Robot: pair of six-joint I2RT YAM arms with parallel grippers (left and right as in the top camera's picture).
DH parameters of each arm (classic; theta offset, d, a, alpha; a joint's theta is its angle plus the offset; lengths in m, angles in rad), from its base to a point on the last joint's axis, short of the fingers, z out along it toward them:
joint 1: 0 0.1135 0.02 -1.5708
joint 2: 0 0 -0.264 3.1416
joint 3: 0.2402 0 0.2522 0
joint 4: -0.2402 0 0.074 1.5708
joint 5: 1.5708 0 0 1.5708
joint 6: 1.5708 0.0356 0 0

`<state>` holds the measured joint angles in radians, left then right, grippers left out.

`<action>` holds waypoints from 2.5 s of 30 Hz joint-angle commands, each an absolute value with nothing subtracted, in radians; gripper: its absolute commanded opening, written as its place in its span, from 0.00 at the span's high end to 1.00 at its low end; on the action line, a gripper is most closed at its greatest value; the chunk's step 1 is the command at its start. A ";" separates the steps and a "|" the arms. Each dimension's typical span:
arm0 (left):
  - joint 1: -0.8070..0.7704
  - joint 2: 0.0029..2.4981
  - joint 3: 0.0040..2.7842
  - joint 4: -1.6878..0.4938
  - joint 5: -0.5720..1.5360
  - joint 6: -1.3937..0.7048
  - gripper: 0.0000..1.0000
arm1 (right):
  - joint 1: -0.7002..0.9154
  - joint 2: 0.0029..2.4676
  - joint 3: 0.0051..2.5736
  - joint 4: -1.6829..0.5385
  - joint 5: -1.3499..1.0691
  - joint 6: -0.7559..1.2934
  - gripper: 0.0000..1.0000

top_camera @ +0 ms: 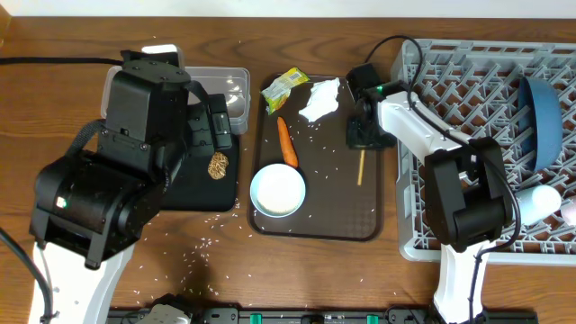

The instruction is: Sort waste into correct bins and load items into the dishwasher rack

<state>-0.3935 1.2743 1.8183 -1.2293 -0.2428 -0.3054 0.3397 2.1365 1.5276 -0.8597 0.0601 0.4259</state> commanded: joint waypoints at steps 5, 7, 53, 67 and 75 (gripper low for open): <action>-0.388 1.274 1.840 -1.230 -0.255 -0.289 0.02 | 0.344 2.105 1.552 -0.888 -0.002 0.308 0.99; -0.388 1.274 1.840 -1.230 -0.255 -0.288 0.02 | 0.347 2.038 1.576 -0.906 -0.033 0.275 0.99; -0.388 1.279 1.837 -1.203 -0.063 -0.297 0.02 | 0.337 1.602 1.553 -0.813 -0.041 0.195 0.44; -0.389 1.554 1.816 -0.921 -0.070 -0.062 0.02 | 0.011 1.286 1.558 -0.945 -0.014 0.347 0.01; -0.395 1.929 1.816 -0.818 -0.010 0.079 0.02 | -0.081 1.155 1.558 -1.059 -0.053 0.336 0.01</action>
<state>-0.3935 1.8168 1.8183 -0.8391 -0.0643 -0.0097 -0.0711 1.1477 1.5555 -1.0401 -0.0250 0.3367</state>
